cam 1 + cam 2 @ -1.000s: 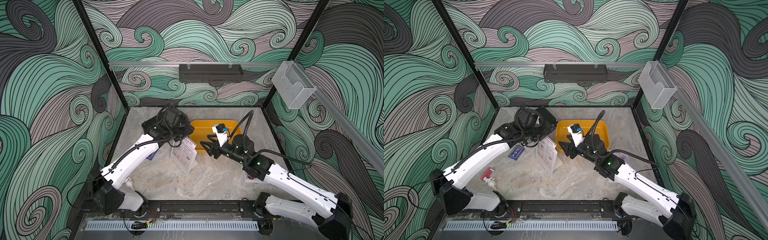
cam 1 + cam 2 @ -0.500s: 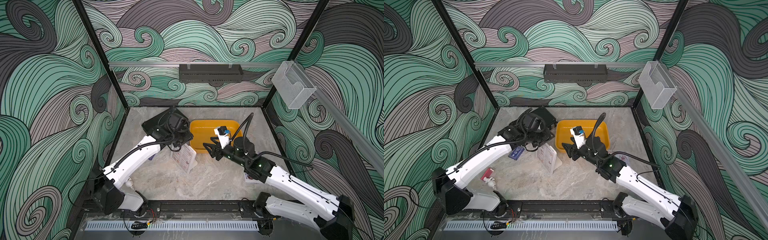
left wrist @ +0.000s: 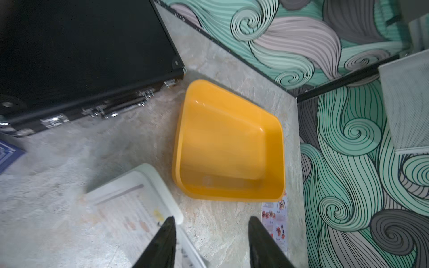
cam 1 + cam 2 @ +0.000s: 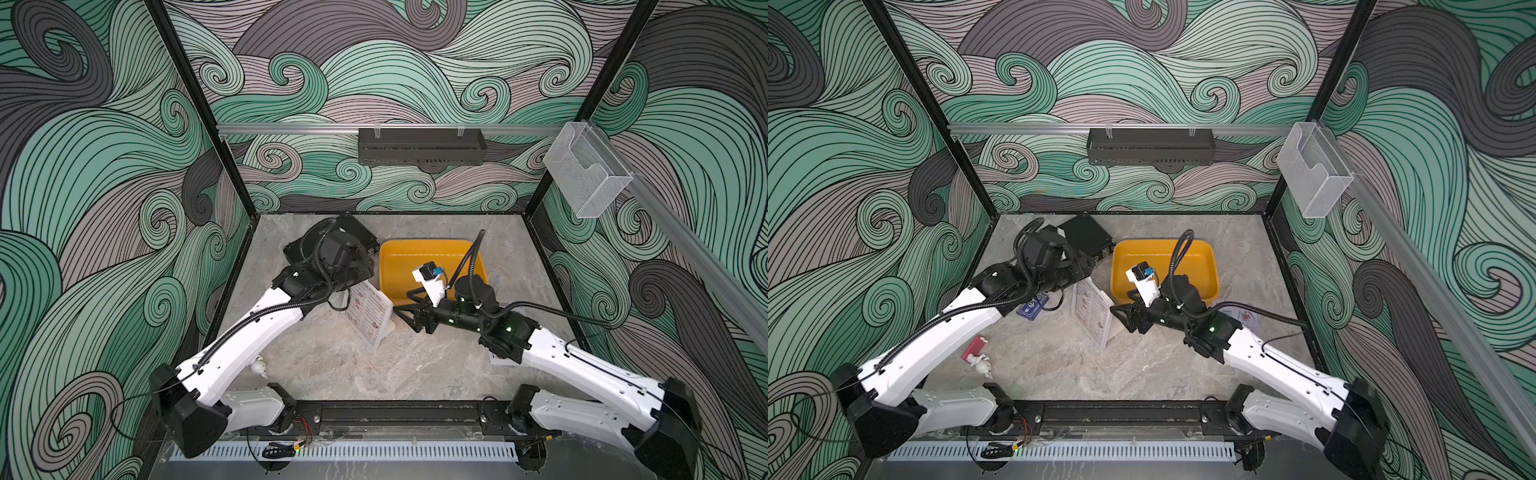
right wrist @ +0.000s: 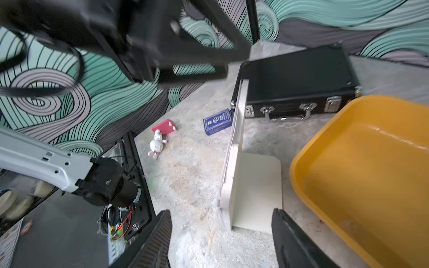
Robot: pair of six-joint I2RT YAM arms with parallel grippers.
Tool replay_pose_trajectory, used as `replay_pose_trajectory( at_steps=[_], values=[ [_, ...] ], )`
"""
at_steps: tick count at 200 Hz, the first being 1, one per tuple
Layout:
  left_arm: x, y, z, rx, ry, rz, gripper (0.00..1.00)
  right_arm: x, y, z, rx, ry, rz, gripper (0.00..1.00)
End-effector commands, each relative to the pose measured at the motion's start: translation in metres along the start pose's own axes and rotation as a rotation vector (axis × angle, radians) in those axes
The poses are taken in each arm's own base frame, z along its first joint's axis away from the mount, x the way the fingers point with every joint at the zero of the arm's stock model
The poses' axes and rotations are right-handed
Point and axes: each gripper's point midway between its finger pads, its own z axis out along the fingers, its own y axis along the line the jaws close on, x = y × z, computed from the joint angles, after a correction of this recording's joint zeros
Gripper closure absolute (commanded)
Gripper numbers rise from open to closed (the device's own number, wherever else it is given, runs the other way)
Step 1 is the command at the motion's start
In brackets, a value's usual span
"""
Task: Replace the menus in the menu holders
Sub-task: Adjust the menu holder at the center of the board.
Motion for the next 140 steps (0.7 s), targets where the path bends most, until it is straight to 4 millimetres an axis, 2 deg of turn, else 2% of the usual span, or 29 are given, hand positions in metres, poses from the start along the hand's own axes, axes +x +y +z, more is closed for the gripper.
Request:
replay_pose_trajectory(
  at_steps=[1, 43, 78, 107, 140],
  values=[
    [-0.027, 0.04, -0.014, -0.115, -0.184, -0.016, 0.5, 0.011, 0.005, 0.018, -0.047, 0.045, 0.028, 0.29],
    [-0.01, 0.088, -0.017, -0.199, -0.195, -0.067, 0.5, 0.009, -0.008, 0.053, -0.018, 0.065, 0.006, 0.39],
    [0.009, 0.117, -0.019, -0.24, -0.192, -0.1, 0.5, 0.008, -0.007, 0.071, -0.065, 0.07, -0.024, 0.56],
    [0.017, 0.137, -0.025, -0.278, -0.204, -0.112, 0.51, 0.013, -0.01, 0.069, -0.11, 0.113, -0.095, 0.77],
    [0.021, 0.151, -0.031, -0.303, -0.223, -0.114, 0.52, 0.023, 0.003, 0.048, -0.289, 0.224, -0.196, 0.87]
  ],
)
